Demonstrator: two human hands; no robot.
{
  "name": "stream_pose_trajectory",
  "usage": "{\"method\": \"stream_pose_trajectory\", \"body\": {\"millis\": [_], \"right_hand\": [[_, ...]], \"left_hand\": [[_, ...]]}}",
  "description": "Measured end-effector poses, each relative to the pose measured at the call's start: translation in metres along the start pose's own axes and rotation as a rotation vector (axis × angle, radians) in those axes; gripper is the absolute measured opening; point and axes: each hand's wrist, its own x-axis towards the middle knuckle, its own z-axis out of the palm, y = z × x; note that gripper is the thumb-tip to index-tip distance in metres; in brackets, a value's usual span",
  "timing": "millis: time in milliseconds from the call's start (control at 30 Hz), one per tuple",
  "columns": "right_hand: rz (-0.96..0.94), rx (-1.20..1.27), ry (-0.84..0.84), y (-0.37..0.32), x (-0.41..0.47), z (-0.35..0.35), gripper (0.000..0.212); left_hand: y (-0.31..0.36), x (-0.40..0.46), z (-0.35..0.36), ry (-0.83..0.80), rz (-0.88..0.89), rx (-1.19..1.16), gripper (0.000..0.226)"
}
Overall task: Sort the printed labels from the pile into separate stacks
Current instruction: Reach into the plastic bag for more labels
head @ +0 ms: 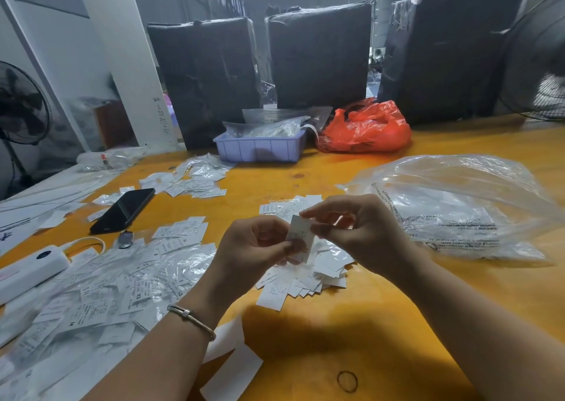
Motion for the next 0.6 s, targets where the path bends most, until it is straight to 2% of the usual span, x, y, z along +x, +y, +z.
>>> {"method": "stream_pose_trajectory", "body": {"millis": [67, 233, 400, 600], "right_hand": [[-0.008, -0.023, 0.039, 0.0012, -0.0005, 0.0006, 0.017], [-0.029, -0.033, 0.012, 0.0014, -0.0032, 0.0046, 0.016], [-0.012, -0.047, -0.043, 0.0019, -0.0032, 0.0058, 0.021], [-0.047, -0.093, -0.133, 0.0006, -0.0026, 0.0032, 0.011]], "left_hand": [[0.0027, -0.0005, 0.0012, 0.003, 0.003, -0.029, 0.025], [0.0032, -0.0008, 0.0018, 0.016, 0.000, -0.088, 0.039], [0.0017, -0.0003, 0.0019, -0.001, -0.007, -0.067, 0.036], [0.0047, -0.0005, 0.0012, 0.005, 0.002, -0.094, 0.033]]}}
